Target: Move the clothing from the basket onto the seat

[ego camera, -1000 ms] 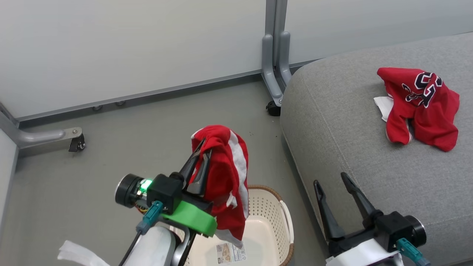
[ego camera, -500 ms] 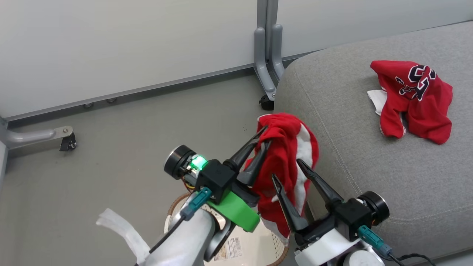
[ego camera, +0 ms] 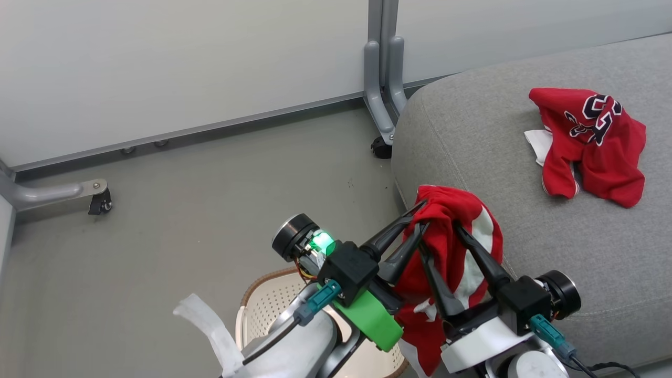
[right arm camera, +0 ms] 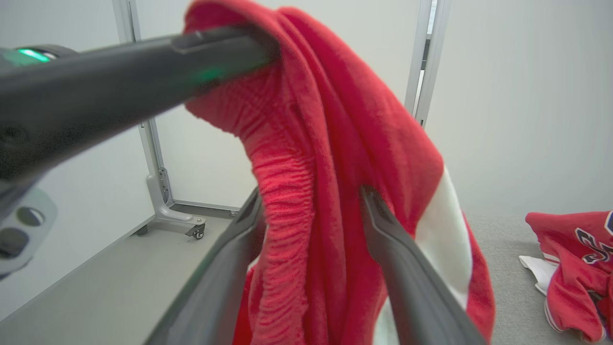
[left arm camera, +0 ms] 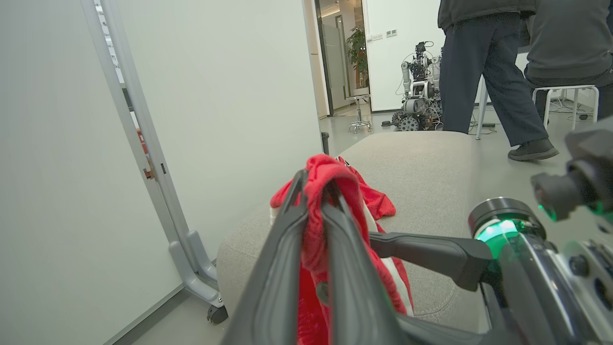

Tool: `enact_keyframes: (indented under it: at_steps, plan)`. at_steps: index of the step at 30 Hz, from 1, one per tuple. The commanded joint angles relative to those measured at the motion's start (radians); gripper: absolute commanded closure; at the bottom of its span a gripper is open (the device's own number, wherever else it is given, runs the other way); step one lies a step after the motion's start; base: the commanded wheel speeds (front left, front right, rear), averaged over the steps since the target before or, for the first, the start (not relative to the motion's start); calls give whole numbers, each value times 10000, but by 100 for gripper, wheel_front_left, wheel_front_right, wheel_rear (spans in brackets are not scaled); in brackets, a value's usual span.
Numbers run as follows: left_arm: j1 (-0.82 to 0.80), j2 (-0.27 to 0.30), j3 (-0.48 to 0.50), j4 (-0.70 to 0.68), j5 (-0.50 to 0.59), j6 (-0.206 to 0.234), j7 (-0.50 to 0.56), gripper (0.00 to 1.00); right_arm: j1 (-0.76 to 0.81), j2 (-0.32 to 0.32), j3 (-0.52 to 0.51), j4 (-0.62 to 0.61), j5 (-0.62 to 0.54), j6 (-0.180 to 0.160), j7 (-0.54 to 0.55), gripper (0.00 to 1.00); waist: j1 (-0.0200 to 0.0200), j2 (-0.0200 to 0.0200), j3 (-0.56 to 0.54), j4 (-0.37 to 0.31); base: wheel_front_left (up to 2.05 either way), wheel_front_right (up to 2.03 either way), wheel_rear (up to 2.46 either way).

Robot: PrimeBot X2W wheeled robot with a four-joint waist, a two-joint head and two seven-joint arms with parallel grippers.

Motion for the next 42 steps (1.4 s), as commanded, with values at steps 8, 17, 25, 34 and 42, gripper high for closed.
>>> enact_keyframes:
  at_steps: [8, 17, 25, 34, 42]
  plan:
    - [-164, 12, -163, 260, -469, 140, 6, 100, 26, -12, -21, -145, 25, -10, -31, 100, 1, 0, 16, 95, 0, 0, 0]
    - [-145, 12, -232, 481, -628, 231, 4, 27, -56, -12, 45, -80, -20, -10, -32, 100, 1, 0, 237, 204, 0, 0, 0]
    - [137, 56, 11, 581, -809, 351, 2, 0, -5, -13, -75, -208, -24, -10, -32, 100, 1, 0, 350, 326, 0, 0, 0]
    - [870, 450, 730, 349, -879, 554, 1, 0, -2, -13, -260, -164, -27, -10, -31, 100, 1, 0, 363, 627, 0, 0, 0]
    - [1743, 842, 1630, 47, -809, 851, 2, 0, 153, -13, -449, -199, -38, -10, -32, 100, 1, 0, 267, 1025, 0, 0, 0]
